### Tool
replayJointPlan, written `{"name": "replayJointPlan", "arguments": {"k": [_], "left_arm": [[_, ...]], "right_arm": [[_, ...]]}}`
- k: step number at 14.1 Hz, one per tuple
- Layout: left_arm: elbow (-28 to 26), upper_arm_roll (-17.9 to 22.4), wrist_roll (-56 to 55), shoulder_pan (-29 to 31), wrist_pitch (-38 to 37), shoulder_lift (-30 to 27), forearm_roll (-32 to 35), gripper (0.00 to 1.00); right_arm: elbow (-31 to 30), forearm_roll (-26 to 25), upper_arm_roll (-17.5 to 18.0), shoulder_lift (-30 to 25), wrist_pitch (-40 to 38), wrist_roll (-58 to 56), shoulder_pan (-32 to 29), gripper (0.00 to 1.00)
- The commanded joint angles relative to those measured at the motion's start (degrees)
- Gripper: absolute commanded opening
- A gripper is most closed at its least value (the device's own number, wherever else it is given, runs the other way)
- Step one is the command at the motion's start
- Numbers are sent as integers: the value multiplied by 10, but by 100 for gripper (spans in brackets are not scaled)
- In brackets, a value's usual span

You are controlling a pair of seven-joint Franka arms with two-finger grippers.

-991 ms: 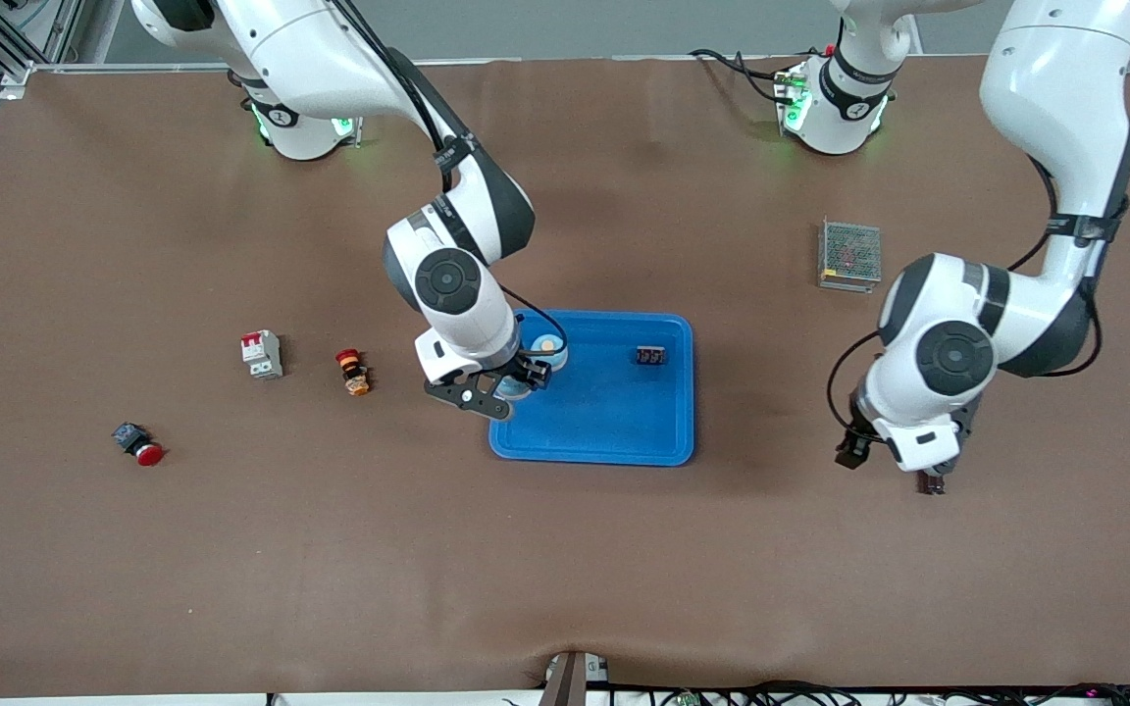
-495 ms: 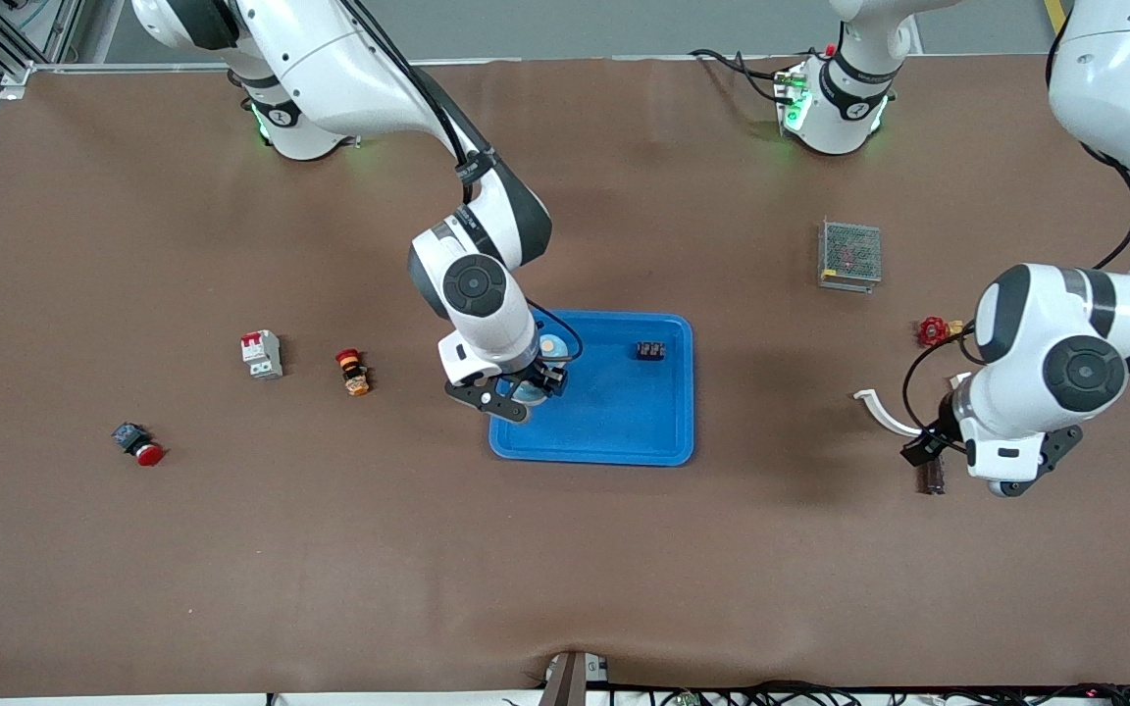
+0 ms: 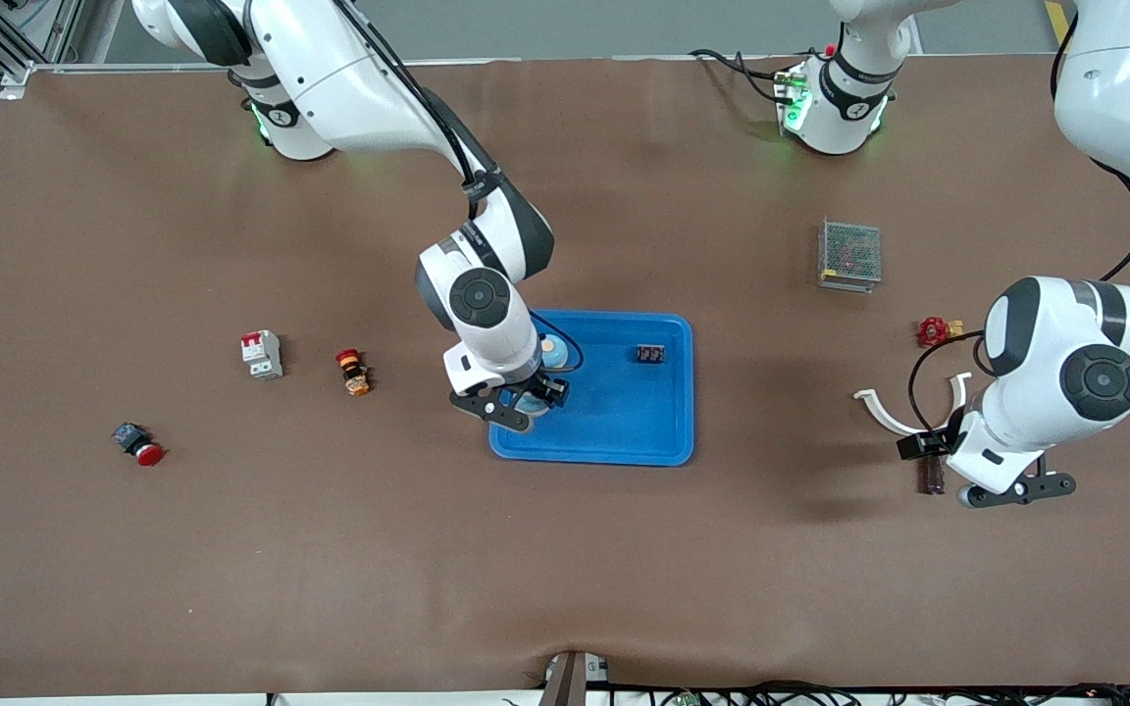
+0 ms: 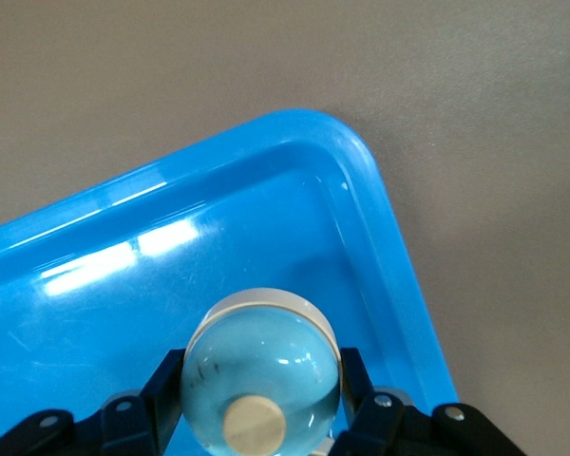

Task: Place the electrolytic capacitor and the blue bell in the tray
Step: 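Lower the bell into the tray and open the right gripper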

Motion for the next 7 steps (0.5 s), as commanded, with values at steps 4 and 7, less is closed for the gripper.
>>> {"name": "replayJointPlan", "arguments": {"k": [4,7], "left_arm": [[10,2,32,33,95,59,45,100],[10,1,78,56,103,65,44,100]], "right_arm": [[26,-12,-7,31,13,18,6,56],[26,-15,-7,39,23,19,8,56]]}}
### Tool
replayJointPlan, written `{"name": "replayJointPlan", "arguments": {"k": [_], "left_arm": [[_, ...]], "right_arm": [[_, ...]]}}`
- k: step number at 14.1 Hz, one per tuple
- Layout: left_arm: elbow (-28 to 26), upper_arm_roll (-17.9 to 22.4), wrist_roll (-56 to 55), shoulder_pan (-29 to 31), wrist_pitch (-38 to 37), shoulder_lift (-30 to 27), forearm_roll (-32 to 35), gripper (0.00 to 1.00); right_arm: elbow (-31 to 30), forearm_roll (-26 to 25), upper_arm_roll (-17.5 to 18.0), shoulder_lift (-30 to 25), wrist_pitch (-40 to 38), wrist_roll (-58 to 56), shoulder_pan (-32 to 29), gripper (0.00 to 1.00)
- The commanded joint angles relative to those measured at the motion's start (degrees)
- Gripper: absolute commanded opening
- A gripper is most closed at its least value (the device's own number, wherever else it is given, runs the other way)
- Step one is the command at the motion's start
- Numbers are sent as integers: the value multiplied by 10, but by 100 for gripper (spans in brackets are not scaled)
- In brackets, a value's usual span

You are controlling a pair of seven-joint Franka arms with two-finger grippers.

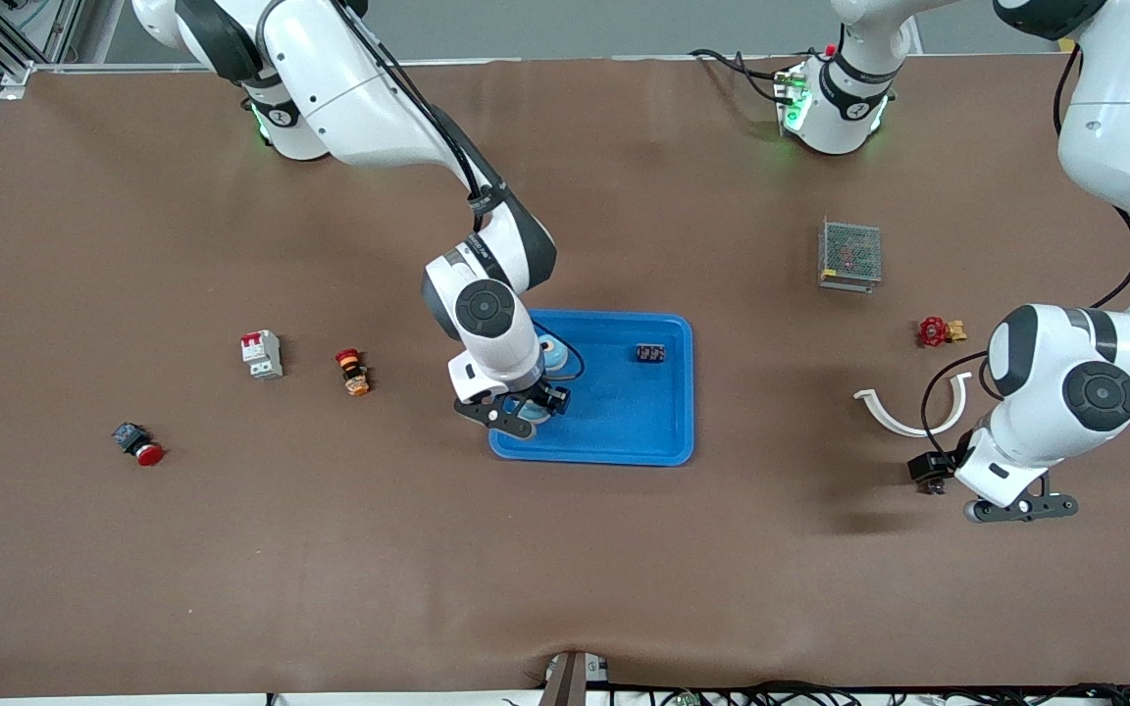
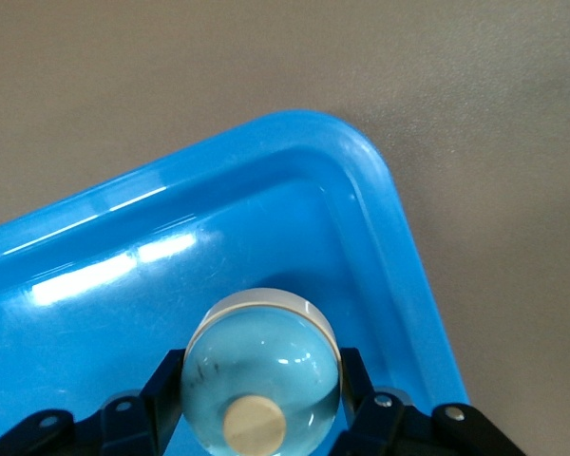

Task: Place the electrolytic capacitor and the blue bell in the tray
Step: 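Lower the bell into the tray and open the right gripper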

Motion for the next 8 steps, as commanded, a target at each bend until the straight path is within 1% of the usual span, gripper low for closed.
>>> {"name": "replayJointPlan", "arguments": {"k": [1,5,7,8], "left_arm": [[8,-7,51,22,3,4,2,100],[7,-9,83,33,17,10,-21,100],[6,-10,93,34,32,19,-21,100],[1,-10,94,34,48,25,-24,100]], "right_arm": [[18,-12,-6,15,5,18,7,56],[18,-13,-6,15,6,18,7,57],[17,-13,-6,15,6,19,7,61],[17,-16,-6,15,6,18,7,65]]}}
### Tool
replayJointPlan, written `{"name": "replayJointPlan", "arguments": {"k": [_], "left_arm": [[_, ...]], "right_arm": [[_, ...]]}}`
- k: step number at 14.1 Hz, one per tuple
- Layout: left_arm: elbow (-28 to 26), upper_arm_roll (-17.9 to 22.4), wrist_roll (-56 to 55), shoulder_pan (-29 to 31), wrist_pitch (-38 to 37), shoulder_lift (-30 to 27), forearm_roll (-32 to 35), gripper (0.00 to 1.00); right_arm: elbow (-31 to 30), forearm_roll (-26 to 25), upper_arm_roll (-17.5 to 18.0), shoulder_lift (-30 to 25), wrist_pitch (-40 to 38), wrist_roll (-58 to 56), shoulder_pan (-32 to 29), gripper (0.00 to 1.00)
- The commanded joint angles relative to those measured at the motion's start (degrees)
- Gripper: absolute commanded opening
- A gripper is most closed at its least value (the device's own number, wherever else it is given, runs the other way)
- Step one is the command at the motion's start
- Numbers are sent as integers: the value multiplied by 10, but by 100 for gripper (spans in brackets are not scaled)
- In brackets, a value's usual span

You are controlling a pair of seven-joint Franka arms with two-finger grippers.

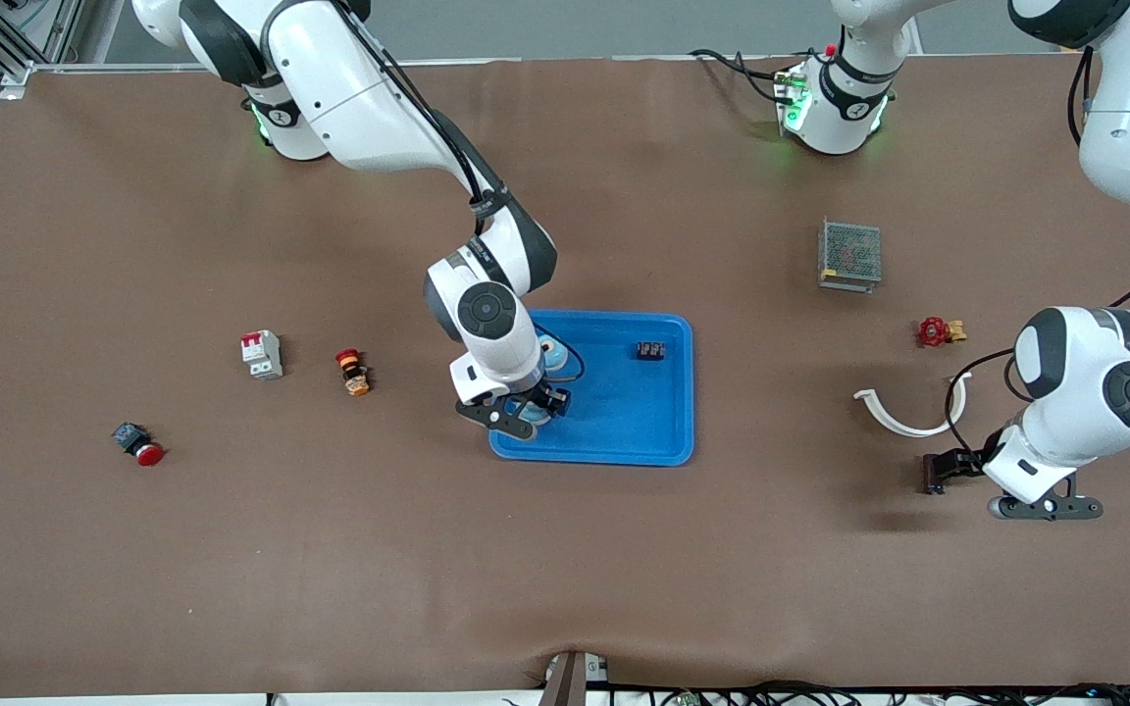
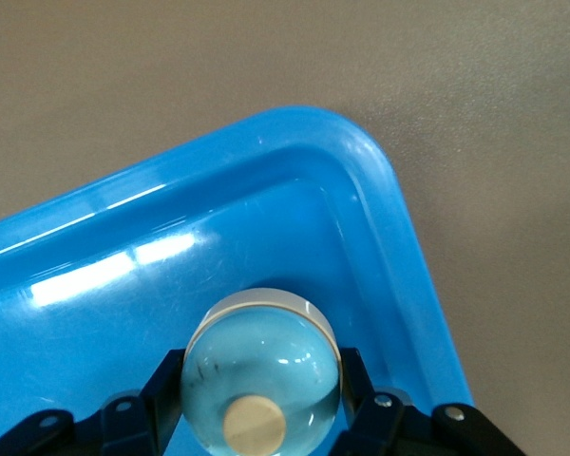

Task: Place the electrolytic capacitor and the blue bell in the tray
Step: 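Lower the bell into the tray and open the right gripper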

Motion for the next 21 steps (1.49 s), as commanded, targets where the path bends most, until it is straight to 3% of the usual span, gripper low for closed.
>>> {"name": "replayJointPlan", "arguments": {"k": [1,2,4,8,10,21], "left_arm": [[-6,-7,17,5,42,16,-19,100],[-14,-7,17,5,60,17,-22,100],[-28,-7,17,5,69,17,-23,100],[-38,-7,17,4,69,16,-23,100],[-45,-7,17,4,69,17,-23,100],[-51,-6,19,2,66,20,-23,100]], "right_arm": [[16,-15,-6,10,-1,18,7,75],[16,-15,-6,9,-1,18,7,89],[16,-15,-6,7,-3,17,7,99],[16,-14,-6,-10,-16,15,6,100],[17,-15,-6,-22,-59,15,6,100],[9,-11,-3,-283,-359,-9,-3,100]]}}
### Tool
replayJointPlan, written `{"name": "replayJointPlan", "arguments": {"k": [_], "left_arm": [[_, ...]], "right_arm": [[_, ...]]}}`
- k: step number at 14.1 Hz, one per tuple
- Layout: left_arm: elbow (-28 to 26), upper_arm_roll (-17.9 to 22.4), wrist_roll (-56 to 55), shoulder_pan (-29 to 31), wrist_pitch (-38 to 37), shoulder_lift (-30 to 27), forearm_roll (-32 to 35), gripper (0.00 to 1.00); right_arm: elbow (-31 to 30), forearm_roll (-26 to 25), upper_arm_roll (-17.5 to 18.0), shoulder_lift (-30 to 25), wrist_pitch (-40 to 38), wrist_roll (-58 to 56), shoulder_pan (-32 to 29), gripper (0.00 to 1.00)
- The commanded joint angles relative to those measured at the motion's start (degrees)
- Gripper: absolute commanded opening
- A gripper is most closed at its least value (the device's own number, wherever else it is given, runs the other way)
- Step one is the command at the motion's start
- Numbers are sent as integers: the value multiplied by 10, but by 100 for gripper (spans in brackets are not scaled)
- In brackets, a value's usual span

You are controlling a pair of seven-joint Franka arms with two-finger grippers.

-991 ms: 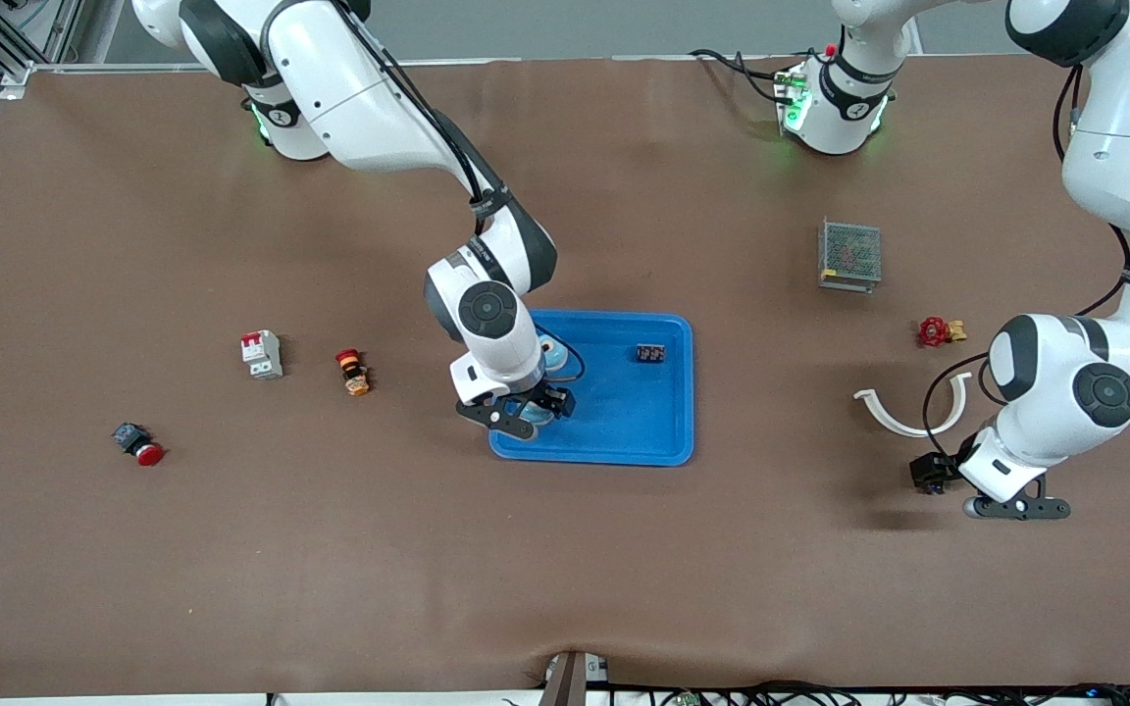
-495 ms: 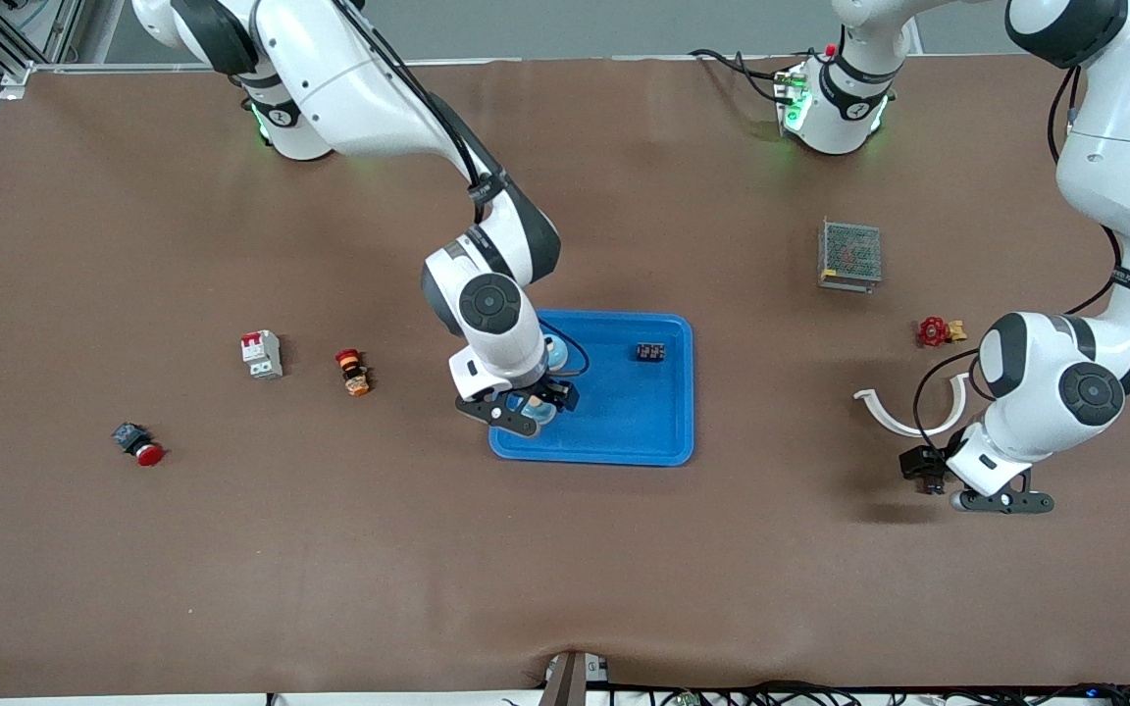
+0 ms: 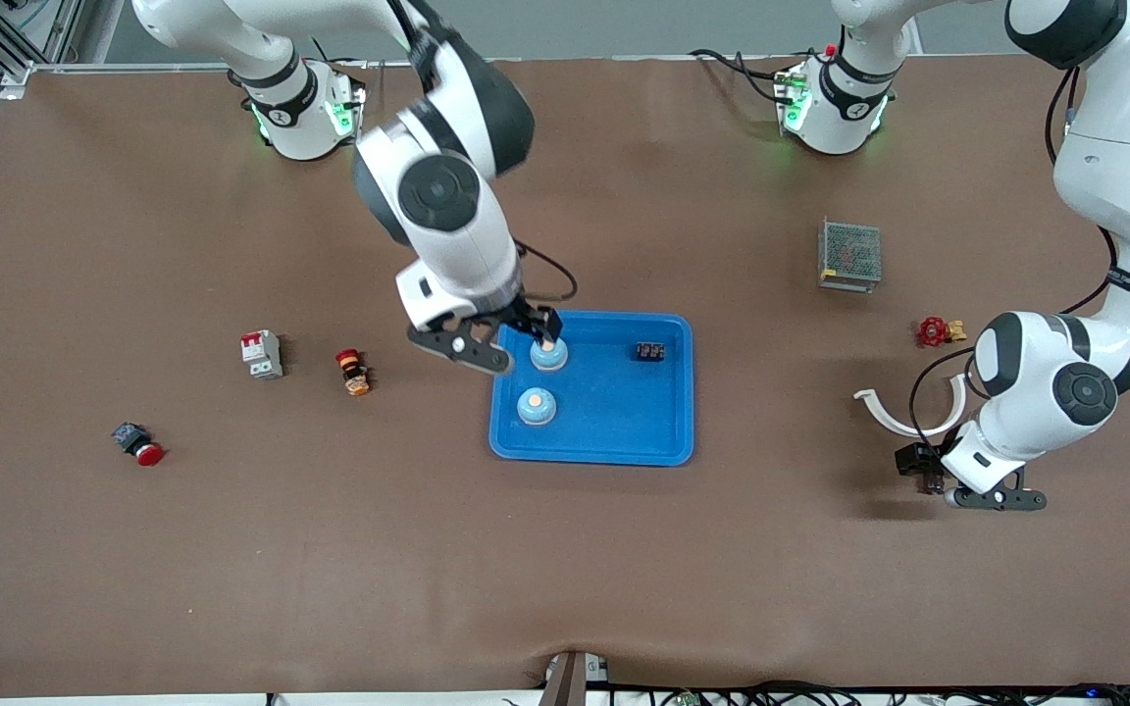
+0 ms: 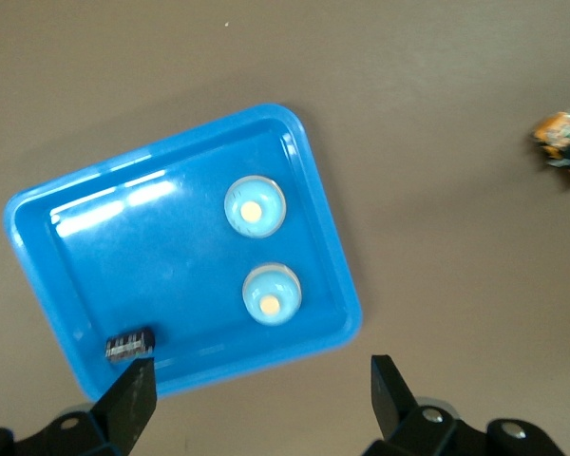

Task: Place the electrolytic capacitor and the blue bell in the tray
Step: 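Grasp another capacitor with the left gripper while the right gripper withdraws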

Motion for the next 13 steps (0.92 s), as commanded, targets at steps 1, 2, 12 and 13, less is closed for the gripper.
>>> {"name": "replayJointPlan", "arguments": {"k": [1,2,12,13], "left_arm": [[-6,-2,18,3,5,-6,-13,100],[-6,-2,18,3,4,-6,-12,100],[-5,-2,10,6,3,-10,-14,41],[-5,-2,10,7,2,-10,-14,28]], "right_arm": [[-30,-5,2,-72,-50,-12,-5,100],[-41,-5,2,-98,-68,-19,-8,100],[-192,-42,-1,-346,-174,-219,-109,100],[-192,-44,-1,-354,-181,-243,-127,100]]}}
